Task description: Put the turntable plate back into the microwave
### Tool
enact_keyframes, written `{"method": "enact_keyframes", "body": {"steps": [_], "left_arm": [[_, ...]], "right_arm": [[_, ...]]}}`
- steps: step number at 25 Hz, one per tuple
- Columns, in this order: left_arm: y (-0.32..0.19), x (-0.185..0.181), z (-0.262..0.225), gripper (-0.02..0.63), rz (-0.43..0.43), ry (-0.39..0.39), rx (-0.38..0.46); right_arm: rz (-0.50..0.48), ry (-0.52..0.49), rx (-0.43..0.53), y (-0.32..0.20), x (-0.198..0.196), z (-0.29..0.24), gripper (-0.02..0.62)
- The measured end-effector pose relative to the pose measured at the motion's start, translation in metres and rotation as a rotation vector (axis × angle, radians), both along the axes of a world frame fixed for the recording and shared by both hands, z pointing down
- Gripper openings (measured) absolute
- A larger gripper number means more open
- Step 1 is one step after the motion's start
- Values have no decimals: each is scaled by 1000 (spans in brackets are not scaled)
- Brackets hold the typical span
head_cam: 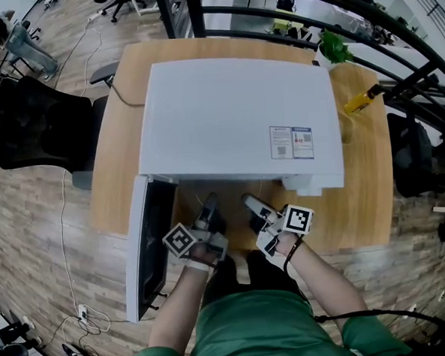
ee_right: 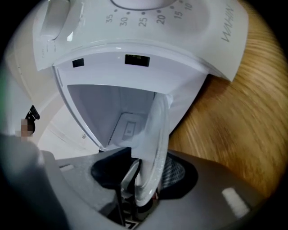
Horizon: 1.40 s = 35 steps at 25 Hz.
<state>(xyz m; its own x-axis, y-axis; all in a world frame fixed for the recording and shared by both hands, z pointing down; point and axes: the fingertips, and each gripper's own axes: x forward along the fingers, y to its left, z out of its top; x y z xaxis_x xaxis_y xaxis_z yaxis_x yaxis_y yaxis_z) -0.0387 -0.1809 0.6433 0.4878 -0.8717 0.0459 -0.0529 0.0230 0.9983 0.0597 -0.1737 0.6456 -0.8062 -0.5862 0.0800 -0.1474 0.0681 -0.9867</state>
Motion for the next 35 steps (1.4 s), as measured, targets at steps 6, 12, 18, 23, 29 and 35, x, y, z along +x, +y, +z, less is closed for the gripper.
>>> {"method": "enact_keyframes", "body": {"steps": [6, 12, 18, 23, 29, 35], "left_arm": [[-6, 1, 4, 32, -13, -1, -20], [-13, 4, 5, 34, -23, 11, -15], [-21, 5, 5, 34, -25, 20, -10], [-28, 5, 1, 35, -28, 18, -2], [-29, 3, 16, 41, 3, -55, -36], [-32, 8, 19, 54, 53, -116, -47]], "right_arm": [[-42, -26, -8, 20, -17, -4, 189], [-69, -13, -39, 45, -35, 1, 187], [-48, -12, -53, 40, -47, 0, 186], [-36, 42, -111, 36, -47, 11, 147], [-10, 72, -124, 22, -44, 16, 123], [47, -2, -181, 12, -36, 22, 54]]}}
